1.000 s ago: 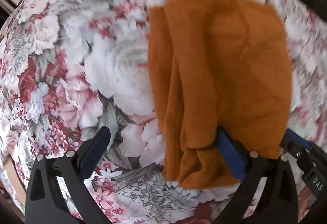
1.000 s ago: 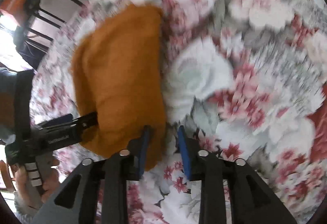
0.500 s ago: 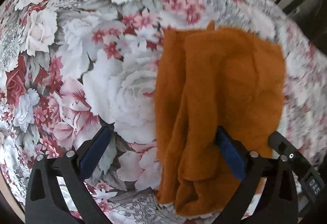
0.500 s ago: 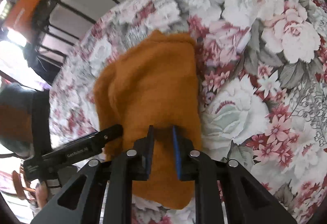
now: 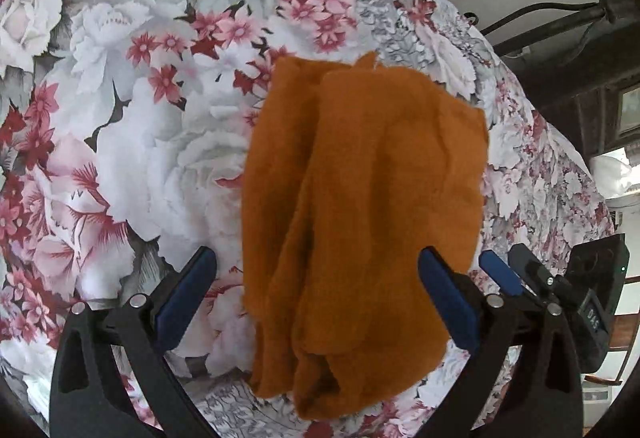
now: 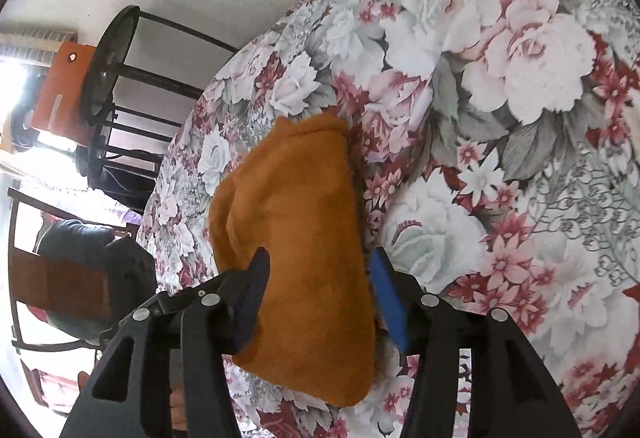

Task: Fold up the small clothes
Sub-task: 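Grasp the folded cardigan edge with the right gripper and lift it, then close the left gripper on the folded cardigan while the right gripper holds it up, then carry the folded cardigan with both grippers toward the light-blue clothes pile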

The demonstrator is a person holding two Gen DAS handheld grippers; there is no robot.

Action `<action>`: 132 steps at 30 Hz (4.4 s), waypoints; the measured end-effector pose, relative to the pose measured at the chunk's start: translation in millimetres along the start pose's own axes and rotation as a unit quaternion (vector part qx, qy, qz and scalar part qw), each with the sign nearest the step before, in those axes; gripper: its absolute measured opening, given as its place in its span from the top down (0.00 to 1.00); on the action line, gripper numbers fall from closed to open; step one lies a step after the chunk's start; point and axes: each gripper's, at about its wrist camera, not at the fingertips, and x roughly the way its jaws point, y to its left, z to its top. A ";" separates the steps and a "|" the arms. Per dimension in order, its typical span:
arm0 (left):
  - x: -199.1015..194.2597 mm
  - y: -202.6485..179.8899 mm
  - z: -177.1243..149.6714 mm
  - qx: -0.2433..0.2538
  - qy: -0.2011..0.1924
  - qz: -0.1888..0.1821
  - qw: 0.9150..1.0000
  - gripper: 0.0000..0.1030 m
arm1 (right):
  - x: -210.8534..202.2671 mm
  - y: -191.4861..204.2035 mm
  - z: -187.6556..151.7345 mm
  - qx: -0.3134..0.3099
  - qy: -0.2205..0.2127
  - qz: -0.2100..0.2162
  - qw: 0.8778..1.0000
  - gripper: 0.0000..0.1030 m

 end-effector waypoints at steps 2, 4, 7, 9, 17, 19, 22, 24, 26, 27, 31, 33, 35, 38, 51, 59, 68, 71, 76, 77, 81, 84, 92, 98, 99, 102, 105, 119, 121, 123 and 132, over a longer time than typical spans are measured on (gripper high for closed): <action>5.3 -1.0 3.7 -0.007 -0.003 -0.008 1.000 0.05 | 7.0 0.6 1.0 0.002 0.000 0.003 1.000 0.47; 8.9 -0.3 5.1 -0.008 -0.009 -0.014 1.000 0.05 | 10.6 -1.1 1.2 0.007 0.001 0.007 1.000 0.46; 6.2 -4.1 2.6 0.005 -0.018 -0.023 1.000 0.05 | 16.7 -9.0 -0.3 0.021 0.008 0.018 1.000 0.46; 8.2 -12.9 1.1 0.019 -0.022 -0.044 0.999 0.05 | 22.1 -10.7 -1.1 0.025 0.011 0.025 0.999 0.46; 20.5 -19.2 -0.2 0.040 -0.014 -0.036 0.998 0.05 | 32.5 -13.0 0.2 0.024 0.015 0.050 0.998 0.46; 21.7 -21.8 -1.5 0.049 -0.016 -0.028 0.998 0.05 | 36.5 -13.6 -1.1 0.022 0.020 0.049 0.998 0.46; 23.3 -24.5 -3.5 0.061 -0.018 -0.018 0.998 0.05 | 42.5 -16.9 -2.3 0.026 0.025 0.049 0.998 0.46; 23.1 -24.4 -3.9 0.062 -0.019 -0.018 0.998 0.05 | 45.4 -17.1 -2.4 0.023 0.025 0.049 0.998 0.46; 23.0 -25.2 -4.3 0.063 -0.020 -0.018 0.998 0.05 | 47.9 -16.0 -3.7 0.020 0.025 0.052 0.998 0.46; 22.9 -26.4 -4.6 0.064 -0.019 -0.020 0.998 0.05 | 49.7 -15.3 -4.7 0.016 0.027 0.052 0.998 0.45; 23.3 -38.2 -9.5 0.088 -0.017 -0.028 0.996 0.07 | 56.0 -8.1 -8.5 -0.005 0.041 0.047 0.998 0.45; 26.2 -39.8 -10.8 0.098 -0.020 -0.012 0.995 0.08 | 56.9 -6.4 -10.1 -0.016 0.038 0.038 0.998 0.46; 28.6 -35.6 -8.9 0.088 -0.019 -0.013 0.996 0.11 | 59.0 -8.4 -10.5 -0.015 0.039 0.039 0.998 0.48; 29.5 -36.0 -7.6 0.090 -0.023 -0.005 0.996 0.14 | 60.4 -7.4 -11.6 -0.023 0.036 0.035 0.998 0.50; 12.2 -47.3 -8.0 0.108 -0.041 0.007 0.993 0.50 | 54.6 12.8 -13.9 -0.046 0.023 -0.005 0.999 0.62; -9.8 -58.7 -13.1 0.119 -0.060 0.027 0.991 0.59 | 39.1 29.4 -13.2 -0.058 0.014 -0.020 0.998 0.64; -45.4 -79.4 -23.3 0.135 -0.088 0.029 0.987 0.59 | 3.7 50.3 -16.5 -0.073 -0.004 -0.023 0.997 0.64; -56.4 -87.3 -27.9 0.139 -0.097 0.031 0.985 0.59 | -7.2 55.0 -18.4 -0.075 -0.009 -0.023 0.997 0.64; -71.6 -99.2 -35.5 0.145 -0.103 0.020 0.984 0.59 | -33.3 63.0 -23.4 -0.089 -0.023 -0.027 0.995 0.64; -73.9 -102.9 -38.5 0.149 -0.105 0.020 0.983 0.59 | -40.5 64.6 -24.3 -0.092 -0.027 -0.028 0.995 0.64; -82.9 -119.7 -49.3 0.162 -0.113 0.023 0.980 0.59 | -59.8 65.2 -28.3 -0.091 -0.036 -0.029 0.995 0.65; -91.9 -130.8 -55.3 0.163 -0.118 0.022 0.979 0.59 | -76.9 68.7 -32.0 -0.095 -0.045 -0.030 0.994 0.65; -120.9 -172.6 -72.2 0.190 -0.142 0.013 0.971 0.59 | -129.5 70.5 -38.2 -0.097 -0.078 -0.026 0.992 0.65; -131.0 -204.4 -88.6 0.215 -0.150 0.006 0.965 0.59 | -166.0 66.6 -43.9 -0.092 -0.103 -0.029 0.990 0.65; -132.5 -209.3 -91.9 0.220 -0.152 0.004 0.964 0.59 | -170.5 66.2 -44.3 -0.091 -0.105 -0.028 0.990 0.65; -134.5 -220.8 -101.4 0.229 -0.153 -0.001 0.961 0.59 | -186.8 59.7 -48.6 -0.091 -0.115 -0.030 0.989 0.65; -136.2 -227.3 -115.0 0.237 -0.156 -0.004 0.959 0.59 | -195.0 53.4 -53.3 -0.084 -0.118 -0.025 0.989 0.65; -121.7 -153.2 -186.2 0.172 -0.112 -0.024 0.979 0.61 | -178.4 51.5 -115.7 -0.097 -0.048 -0.041 0.993 0.65; -111.2 -143.2 -188.5 0.159 -0.101 -0.020 0.982 0.61 | -168.6 47.9 -122.8 -0.093 -0.035 -0.052 0.994 0.66; -100.8 -143.0 -187.3 0.158 -0.081 -0.008 0.984 0.61 | -158.6 41.9 -128.1 -0.090 -0.024 -0.069 0.993 0.66; -84.9 -126.9 -203.6 0.175 -0.063 -0.023 0.982 0.62 | -154.9 28.5 -145.0 -0.070 -0.009 -0.082 0.994 0.67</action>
